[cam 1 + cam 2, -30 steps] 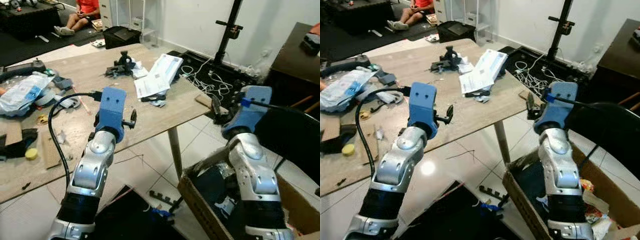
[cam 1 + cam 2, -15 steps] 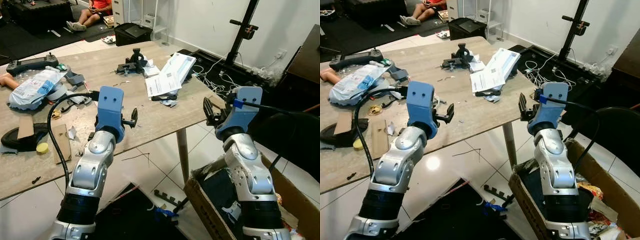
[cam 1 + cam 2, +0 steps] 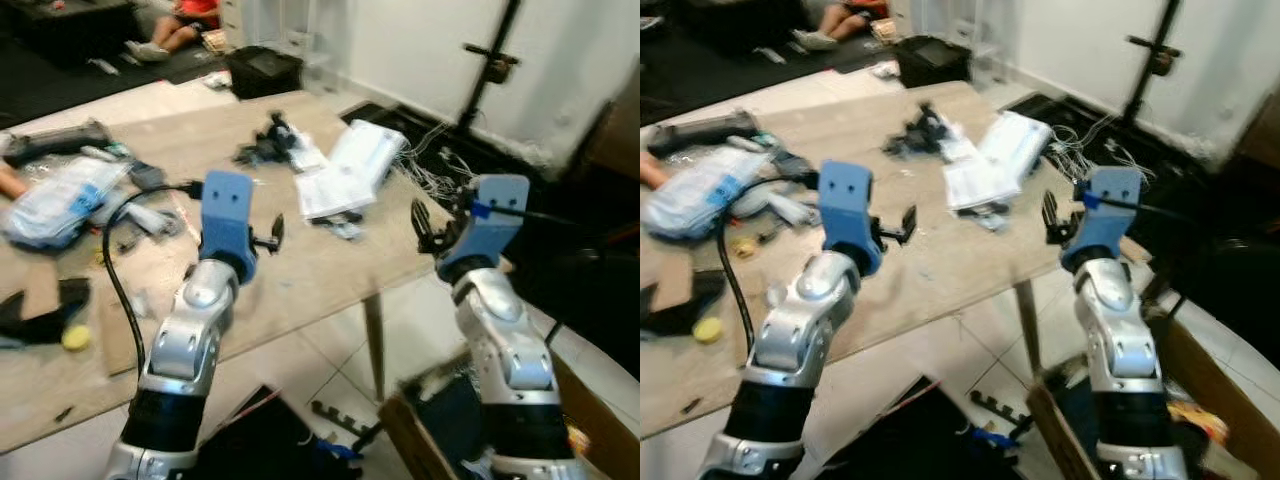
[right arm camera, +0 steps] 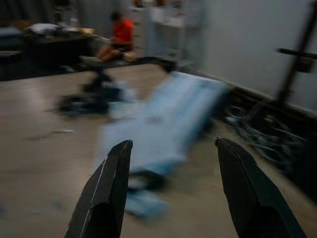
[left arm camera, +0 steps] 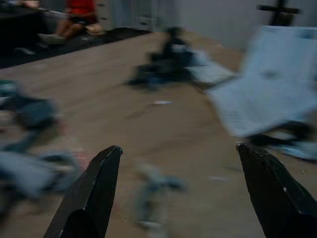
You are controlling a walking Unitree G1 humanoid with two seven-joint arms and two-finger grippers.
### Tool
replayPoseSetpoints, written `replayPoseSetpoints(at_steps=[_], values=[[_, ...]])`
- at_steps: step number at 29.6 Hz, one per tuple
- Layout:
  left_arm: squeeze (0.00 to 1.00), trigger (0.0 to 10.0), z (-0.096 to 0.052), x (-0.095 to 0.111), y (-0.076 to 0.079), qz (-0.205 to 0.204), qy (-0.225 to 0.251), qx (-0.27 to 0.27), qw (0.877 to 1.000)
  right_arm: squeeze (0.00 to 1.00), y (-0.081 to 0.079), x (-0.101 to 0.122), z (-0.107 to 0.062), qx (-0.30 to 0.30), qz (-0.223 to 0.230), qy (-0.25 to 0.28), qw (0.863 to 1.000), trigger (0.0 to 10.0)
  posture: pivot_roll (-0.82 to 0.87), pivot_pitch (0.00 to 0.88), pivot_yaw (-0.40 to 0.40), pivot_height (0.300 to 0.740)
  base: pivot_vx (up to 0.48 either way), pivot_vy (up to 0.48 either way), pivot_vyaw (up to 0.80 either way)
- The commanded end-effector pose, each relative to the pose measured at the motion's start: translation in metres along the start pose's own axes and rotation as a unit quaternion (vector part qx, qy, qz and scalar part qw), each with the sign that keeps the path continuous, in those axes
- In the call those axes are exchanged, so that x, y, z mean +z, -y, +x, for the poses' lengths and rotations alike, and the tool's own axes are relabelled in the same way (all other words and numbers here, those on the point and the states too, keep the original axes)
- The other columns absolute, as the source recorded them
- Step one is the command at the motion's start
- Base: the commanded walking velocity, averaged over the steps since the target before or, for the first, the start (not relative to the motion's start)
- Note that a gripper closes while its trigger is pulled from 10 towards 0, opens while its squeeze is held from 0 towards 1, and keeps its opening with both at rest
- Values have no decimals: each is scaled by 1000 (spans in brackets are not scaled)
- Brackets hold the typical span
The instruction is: Picking trash to rubbish bin
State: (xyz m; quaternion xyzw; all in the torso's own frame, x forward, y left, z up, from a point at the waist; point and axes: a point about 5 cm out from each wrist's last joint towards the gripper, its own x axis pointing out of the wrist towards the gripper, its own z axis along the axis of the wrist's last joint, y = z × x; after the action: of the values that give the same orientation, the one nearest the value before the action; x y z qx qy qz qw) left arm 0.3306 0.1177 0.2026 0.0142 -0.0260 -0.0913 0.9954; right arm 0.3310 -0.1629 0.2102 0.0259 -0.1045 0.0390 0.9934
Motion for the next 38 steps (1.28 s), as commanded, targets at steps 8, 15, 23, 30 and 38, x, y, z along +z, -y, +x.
replayPoseSetpoints(at_steps=[8, 15, 23, 30, 38], values=[[0, 10000, -1, -1, 0, 2, -2, 1, 1000, 0, -3, -10, -3, 17, -3, -29, 999, 10000, 13, 101, 21, 740, 269, 0, 0], [0, 10000, -2, -1, 2, 9, -1, -6, 1000, 0, -3, -12, -4, 17, -2, -34, 999, 10000, 18, 99, 20, 740, 0, 0, 0], [0, 10000, -3, 0, 2, 15, 0, -13, 1000, 0, -2, -13, -4, 15, 1, -36, 999, 10000, 23, 83, 21, 740, 0, 0, 0], [0, 10000, -2, -2, 2, 42, -13, -18, 999, 0, -2, -15, -4, 12, 7, -37, 999, 10000, 23, 77, 23, 740, 0, 0, 0], [0, 10000, 0, -10, 1, 31, -31, -7, 999, 0, 0, -15, -6, 10, 8, -39, 999, 10000, 21, 77, 26, 740, 0, -343, 0]])
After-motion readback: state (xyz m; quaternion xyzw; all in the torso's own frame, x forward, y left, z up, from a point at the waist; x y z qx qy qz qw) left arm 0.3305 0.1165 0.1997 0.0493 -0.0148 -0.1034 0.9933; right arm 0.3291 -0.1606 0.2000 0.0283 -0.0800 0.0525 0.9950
